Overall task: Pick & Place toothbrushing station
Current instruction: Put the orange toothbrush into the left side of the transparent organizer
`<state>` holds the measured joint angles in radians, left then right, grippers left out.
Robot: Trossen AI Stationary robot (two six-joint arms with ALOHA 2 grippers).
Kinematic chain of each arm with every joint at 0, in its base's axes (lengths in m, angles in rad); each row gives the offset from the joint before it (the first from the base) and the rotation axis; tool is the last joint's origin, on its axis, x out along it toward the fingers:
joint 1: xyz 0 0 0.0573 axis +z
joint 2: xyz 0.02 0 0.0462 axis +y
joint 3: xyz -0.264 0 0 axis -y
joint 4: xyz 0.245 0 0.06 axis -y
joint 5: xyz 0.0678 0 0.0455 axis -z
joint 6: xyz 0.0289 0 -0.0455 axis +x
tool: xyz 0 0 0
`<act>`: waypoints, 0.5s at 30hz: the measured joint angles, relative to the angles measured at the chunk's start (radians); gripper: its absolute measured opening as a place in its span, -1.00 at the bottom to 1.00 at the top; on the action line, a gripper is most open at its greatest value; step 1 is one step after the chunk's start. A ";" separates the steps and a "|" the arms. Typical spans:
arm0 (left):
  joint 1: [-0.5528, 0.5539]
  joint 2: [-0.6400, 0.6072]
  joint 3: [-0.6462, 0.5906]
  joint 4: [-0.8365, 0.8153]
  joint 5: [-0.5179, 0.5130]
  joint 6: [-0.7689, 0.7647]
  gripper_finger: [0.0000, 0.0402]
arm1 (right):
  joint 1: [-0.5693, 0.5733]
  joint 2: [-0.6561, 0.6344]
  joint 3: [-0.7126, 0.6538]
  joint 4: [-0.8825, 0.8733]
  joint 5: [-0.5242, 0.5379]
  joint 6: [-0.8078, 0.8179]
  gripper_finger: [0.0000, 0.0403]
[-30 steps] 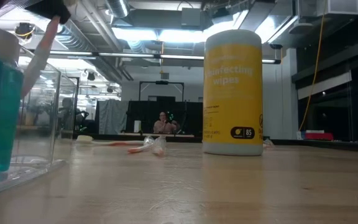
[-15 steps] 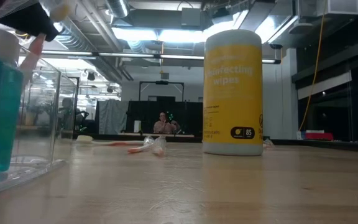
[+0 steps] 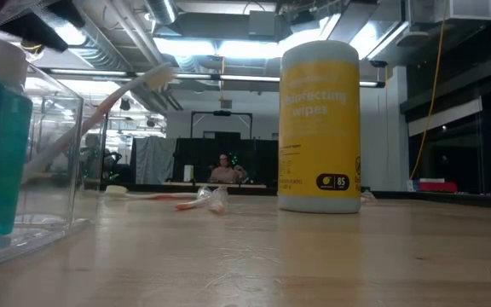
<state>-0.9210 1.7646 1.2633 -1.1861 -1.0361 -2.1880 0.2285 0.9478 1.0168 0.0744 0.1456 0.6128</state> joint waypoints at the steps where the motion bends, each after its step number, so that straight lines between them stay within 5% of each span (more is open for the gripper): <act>1: -0.002 -0.010 0.000 0.000 -0.013 0.005 -0.28 | 0.003 0.000 0.000 0.000 0.005 -0.002 0.00; 12: 0.067 -0.191 0.000 -0.132 -0.096 -0.006 -0.16 | 0.040 0.065 0.000 -0.008 0.016 -0.014 0.00; 15: 0.096 -0.269 0.000 -0.146 -0.196 0.019 -0.20 | 0.045 0.131 0.000 -0.042 -0.006 0.001 0.00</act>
<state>-0.8246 1.4960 1.2633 -1.3316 -1.2316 -2.1691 0.2733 1.0790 1.0164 0.0327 0.1396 0.6143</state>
